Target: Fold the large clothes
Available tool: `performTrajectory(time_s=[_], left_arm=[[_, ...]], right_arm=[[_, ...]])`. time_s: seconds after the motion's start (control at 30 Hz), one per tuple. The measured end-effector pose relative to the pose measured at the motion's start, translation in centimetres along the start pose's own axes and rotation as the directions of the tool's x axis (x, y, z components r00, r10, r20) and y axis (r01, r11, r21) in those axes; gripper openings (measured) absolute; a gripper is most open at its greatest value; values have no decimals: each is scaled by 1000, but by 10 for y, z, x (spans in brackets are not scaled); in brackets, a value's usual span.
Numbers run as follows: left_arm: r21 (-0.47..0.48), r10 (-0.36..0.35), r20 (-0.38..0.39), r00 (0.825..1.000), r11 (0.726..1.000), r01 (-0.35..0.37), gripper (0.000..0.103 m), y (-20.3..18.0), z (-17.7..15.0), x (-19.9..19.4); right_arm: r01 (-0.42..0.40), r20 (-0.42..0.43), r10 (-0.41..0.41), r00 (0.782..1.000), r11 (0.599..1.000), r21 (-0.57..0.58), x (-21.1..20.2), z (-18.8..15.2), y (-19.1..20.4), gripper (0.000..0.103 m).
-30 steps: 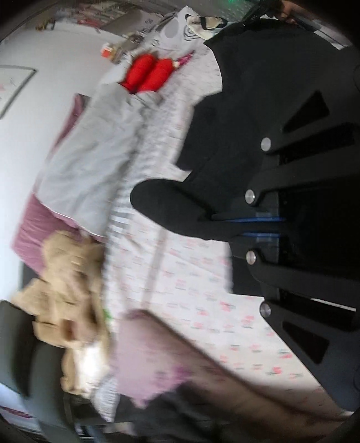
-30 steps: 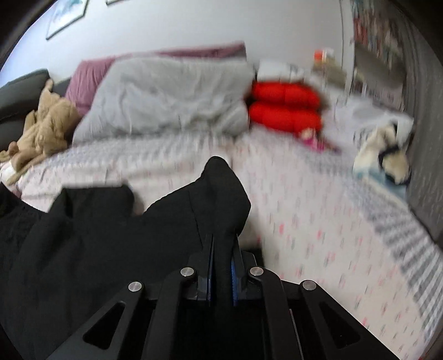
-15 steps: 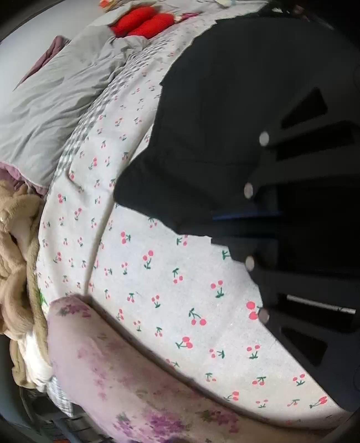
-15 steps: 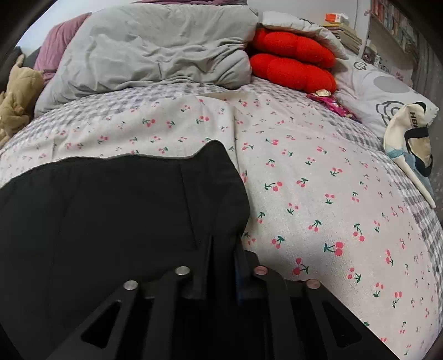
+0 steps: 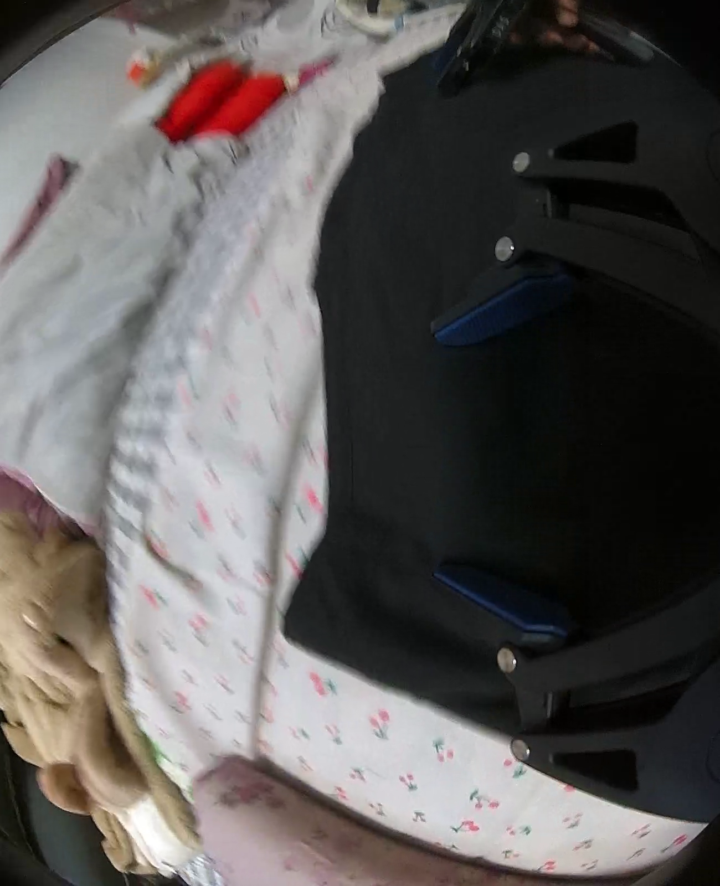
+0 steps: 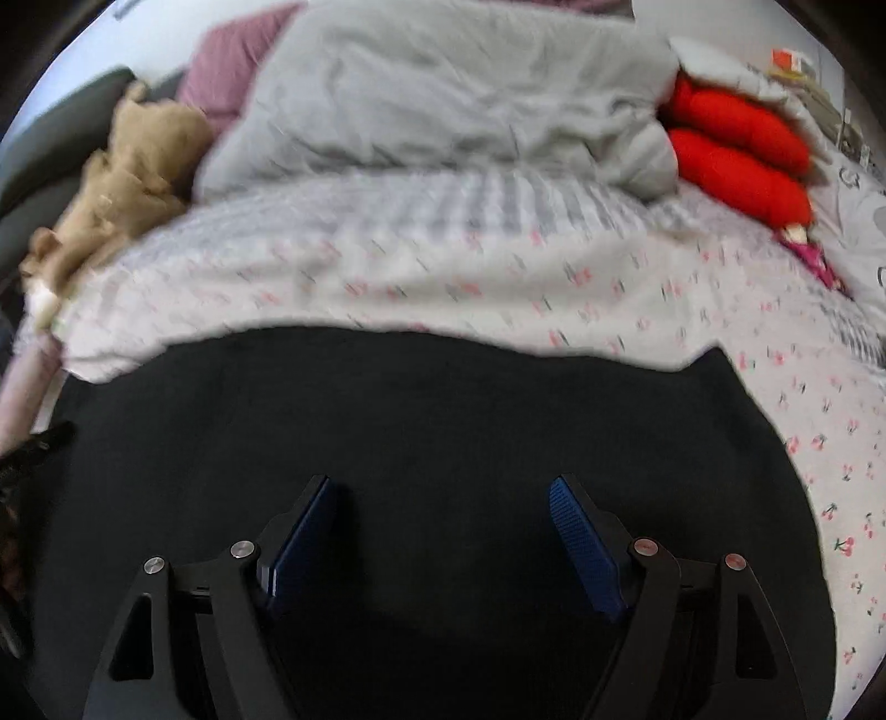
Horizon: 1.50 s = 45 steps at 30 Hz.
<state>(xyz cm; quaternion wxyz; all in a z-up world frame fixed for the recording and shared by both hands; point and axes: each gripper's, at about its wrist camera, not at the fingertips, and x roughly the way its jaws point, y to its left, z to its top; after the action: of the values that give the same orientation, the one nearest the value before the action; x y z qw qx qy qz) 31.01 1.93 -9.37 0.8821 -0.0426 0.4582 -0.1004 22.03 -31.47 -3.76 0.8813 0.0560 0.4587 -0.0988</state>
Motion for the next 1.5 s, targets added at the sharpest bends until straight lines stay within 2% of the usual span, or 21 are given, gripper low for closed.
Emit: performTrajectory(time_s=[0.07, 0.13, 0.2, 0.27, 0.33, 0.43, 0.53, 0.6, 0.7, 0.77, 0.83, 0.87, 0.93, 1.0, 1.03, 1.1, 1.2, 1.3, 1.4, 1.43, 1.5], left_arm=[[-20, 41, -27, 999, 999, -42, 82, 23, 0, 7], [-62, 78, -41, 996, 995, -80, 82, 53, 4, 11], [-125, 85, -67, 994, 988, -93, 86, 83, 5, 11], [-135, 127, -77, 989, 981, -137, 86, 92, 6, 6], [-135, 131, -82, 988, 981, -142, 86, 94, 4, -8], [-140, 73, -39, 997, 987, -78, 86, 78, -6, -48], [-128, -25, -24, 999, 992, 21, 88, 41, -27, -85], [-114, -69, -30, 997, 991, 65, 95, 16, -45, -101], [-90, -102, -67, 992, 991, 96, 96, -7, -78, -111], [-103, -88, -113, 990, 992, 76, 96, -4, -94, -108], [-137, -53, -158, 986, 990, 31, 96, 14, -115, -107], [-134, -23, -153, 988, 991, 2, 96, 21, -121, -112], [-131, 40, -132, 990, 990, -58, 96, 31, -128, -131], [-170, 56, -126, 990, 982, -78, 96, 40, -133, -151], [-198, 48, -121, 992, 978, -71, 96, 45, -137, -161], [-278, 27, -120, 992, 959, -60, 96, 56, -146, -178], [-417, -29, -109, 994, 908, -19, 96, 70, -164, -196], [-532, -76, -103, 992, 847, 10, 96, 75, -182, -201], [-602, -111, -100, 989, 798, 28, 96, 71, -194, -195], [-617, -128, -100, 987, 786, 39, 96, 69, -197, -192], [-623, -146, -101, 984, 781, 52, 96, 62, -201, -184]], right_arm=[[25, -23, -24, 999, 998, 60, 10, -2, -35, 80], [106, -34, -103, 994, 990, 93, 12, -6, -71, 80], [194, -82, -183, 980, 967, 167, 11, -13, -118, 80], [236, -100, -217, 971, 940, 247, -3, -18, -148, 80], [237, -86, -221, 971, 929, 283, -25, -21, -158, 80], [185, -39, -181, 983, 948, 260, -56, -27, -143, 80], [92, -19, -90, 996, 974, 209, -84, -37, -100, 81], [22, -41, -16, 999, 988, 155, -93, -51, -67, 82], [-40, -87, 46, 995, 996, 79, -94, -78, -30, 82], [-32, -121, 40, 992, 998, 62, -92, -99, -22, 82], [-10, -148, 23, 989, 996, 84, -89, -118, -34, 82], [4, -148, 9, 989, 996, 86, -90, -125, -40, 82], [81, -146, -70, 987, 994, 68, -97, -132, -54, 83], [167, -154, -156, 976, 984, 58, -111, -134, -65, 83], [159, -152, -147, 977, 984, 74, -116, -134, -67, 83], [116, -143, -95, 985, 983, 144, -133, -133, -73, 83], [89, -129, -66, 989, 980, 176, -154, -128, -66, 83], [67, -95, -55, 994, 990, 125, -166, -120, -44, 83], [56, -76, -51, 996, 997, 62, -173, -118, -22, 83], [48, -69, -45, 997, 998, 45, -174, -118, -14, 83], [36, -68, -34, 997, 999, 31, -177, -122, -3, 83]])
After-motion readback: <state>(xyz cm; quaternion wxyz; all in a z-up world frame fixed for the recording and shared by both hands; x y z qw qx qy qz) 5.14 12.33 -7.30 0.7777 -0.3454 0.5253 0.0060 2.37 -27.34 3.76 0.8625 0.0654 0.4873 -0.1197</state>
